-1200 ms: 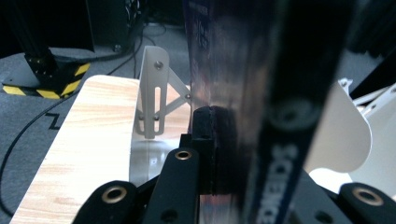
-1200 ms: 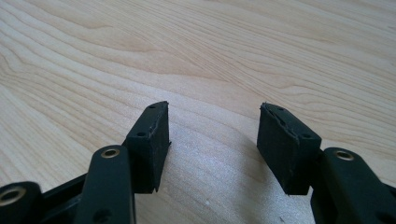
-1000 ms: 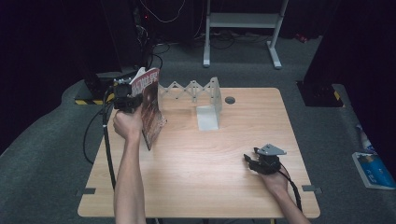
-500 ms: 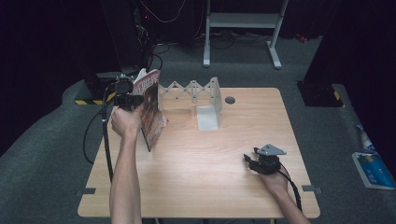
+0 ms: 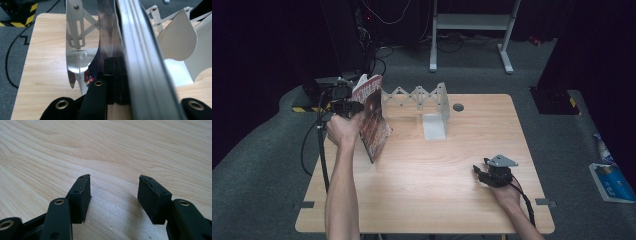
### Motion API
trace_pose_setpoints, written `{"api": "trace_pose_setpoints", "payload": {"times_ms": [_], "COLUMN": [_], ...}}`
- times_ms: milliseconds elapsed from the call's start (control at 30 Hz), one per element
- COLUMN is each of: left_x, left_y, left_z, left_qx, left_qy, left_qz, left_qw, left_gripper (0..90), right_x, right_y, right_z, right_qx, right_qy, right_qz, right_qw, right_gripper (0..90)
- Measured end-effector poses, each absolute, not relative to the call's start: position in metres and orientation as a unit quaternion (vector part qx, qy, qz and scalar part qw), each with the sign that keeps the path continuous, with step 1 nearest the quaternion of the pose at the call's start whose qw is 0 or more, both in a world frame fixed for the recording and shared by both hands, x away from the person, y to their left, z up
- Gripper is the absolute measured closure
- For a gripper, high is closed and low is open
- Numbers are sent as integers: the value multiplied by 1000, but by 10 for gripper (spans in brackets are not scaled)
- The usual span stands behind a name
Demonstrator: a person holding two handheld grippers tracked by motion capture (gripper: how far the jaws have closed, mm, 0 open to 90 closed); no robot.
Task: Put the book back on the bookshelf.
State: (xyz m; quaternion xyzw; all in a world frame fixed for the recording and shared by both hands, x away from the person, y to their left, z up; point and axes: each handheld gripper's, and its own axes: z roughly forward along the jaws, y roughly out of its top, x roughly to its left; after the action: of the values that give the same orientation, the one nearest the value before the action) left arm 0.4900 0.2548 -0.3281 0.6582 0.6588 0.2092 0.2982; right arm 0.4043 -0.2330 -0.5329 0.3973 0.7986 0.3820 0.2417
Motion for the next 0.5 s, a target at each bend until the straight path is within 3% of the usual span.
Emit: {"api": "trace_pose_setpoints", "payload": {"times_ms": [500], "left_x": [484], "left_y": [259], "left_z": [-331], "left_qx": [632], "left_qy": [657], "left_qz": [244], "left_qw": [331], "left_gripper": [839], "right_x": [404], "right_y": [-233], "right_z": [-533], "right_qx": [399], "right_qy": [798], "right_qz": [382], "right_qw": [242], "right_gripper": [443]}}
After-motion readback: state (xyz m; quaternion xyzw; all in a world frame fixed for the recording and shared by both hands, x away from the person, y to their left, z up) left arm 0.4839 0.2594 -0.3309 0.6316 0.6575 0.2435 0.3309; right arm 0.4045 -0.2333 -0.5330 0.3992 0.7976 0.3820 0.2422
